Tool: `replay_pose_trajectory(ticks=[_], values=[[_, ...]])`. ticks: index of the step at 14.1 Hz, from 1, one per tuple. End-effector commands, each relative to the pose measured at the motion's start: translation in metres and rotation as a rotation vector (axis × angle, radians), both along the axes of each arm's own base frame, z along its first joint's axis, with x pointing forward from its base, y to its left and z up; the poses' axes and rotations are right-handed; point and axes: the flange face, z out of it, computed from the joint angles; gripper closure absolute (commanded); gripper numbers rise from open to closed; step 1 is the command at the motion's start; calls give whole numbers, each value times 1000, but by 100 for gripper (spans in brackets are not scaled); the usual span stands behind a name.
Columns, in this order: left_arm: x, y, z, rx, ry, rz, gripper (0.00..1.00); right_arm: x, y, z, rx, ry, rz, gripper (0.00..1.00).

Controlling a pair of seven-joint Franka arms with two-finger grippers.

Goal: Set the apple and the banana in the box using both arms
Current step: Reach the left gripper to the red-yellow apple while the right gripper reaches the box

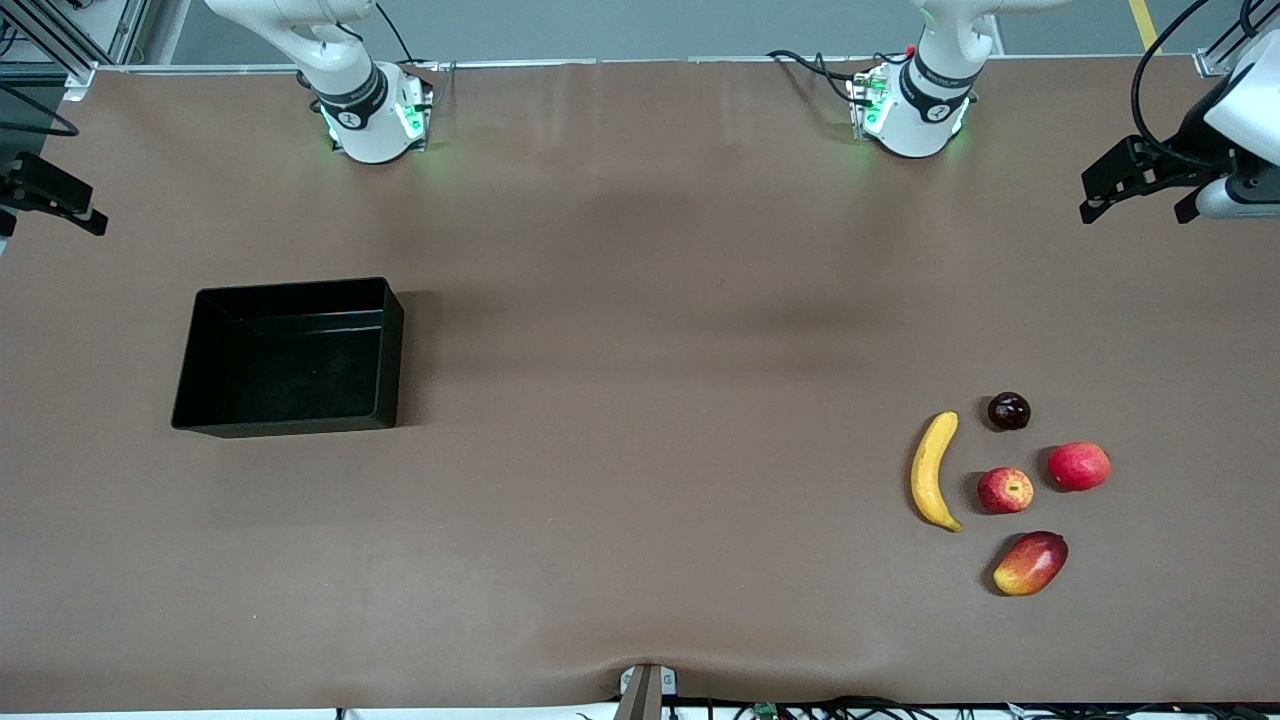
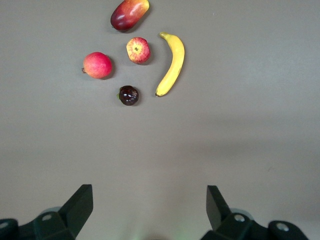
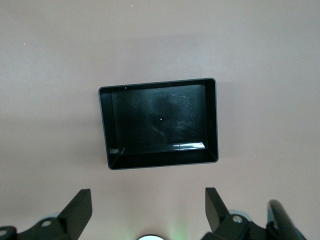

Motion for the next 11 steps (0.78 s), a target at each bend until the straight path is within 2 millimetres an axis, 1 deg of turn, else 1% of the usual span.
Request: replay_pose_trajectory(ticks=[1,3,5,7,8,9,10,11], values=[[1,3,4,7,7,-11,0,-4,-1,2,18,2,5,0],[2,3,4,6,7,-10,0,-3,-1,2,16,-6,5,0],[11,12,4,74,4,-19,0,2,-3,0,27,-6,0,0],[23,12,-15,83,38,-38,0,3,-7,2,22,-10,-5,0],[30,10,-29,83,60,-28,0,6,-13,-4,22,1,-17,0],[35,10,-38,82,55,-22,0,17,-18,-23,23,36,-24,0],[43,11,-53,80,40,-22,0,29,-24,-47,26,78,-34,0],[50,23,-68,76,26,-3,0,34,-38,-61,36,103,-50,0]])
